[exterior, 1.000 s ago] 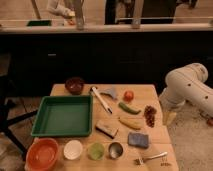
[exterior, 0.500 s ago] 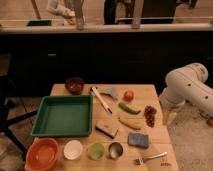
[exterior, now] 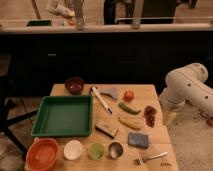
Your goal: Place sponge in purple bowl
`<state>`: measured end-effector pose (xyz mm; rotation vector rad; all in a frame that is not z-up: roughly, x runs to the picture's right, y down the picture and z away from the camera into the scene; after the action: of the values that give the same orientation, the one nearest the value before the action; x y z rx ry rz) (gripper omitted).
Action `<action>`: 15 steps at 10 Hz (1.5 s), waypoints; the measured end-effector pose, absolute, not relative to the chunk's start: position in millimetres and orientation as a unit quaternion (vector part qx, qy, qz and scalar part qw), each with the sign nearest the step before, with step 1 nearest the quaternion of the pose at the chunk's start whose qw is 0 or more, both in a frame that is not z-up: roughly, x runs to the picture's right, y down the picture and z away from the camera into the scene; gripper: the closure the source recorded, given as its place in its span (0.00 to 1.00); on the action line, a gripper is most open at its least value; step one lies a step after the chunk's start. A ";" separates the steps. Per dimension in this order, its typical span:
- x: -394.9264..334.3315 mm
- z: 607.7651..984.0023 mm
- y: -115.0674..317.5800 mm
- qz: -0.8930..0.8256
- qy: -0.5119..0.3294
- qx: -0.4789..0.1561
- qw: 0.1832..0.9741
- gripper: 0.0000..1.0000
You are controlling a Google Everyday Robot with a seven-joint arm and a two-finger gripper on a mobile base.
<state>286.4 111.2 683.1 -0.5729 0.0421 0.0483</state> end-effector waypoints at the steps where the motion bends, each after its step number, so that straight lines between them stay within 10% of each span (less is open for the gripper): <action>1: 286.4 683.1 111.2 0.024 0.021 -0.283 0.959 0.20; 15: 264.6 716.1 153.0 0.104 0.048 -0.300 0.947 0.20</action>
<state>264.6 153.0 716.1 -0.6100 0.0973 0.2109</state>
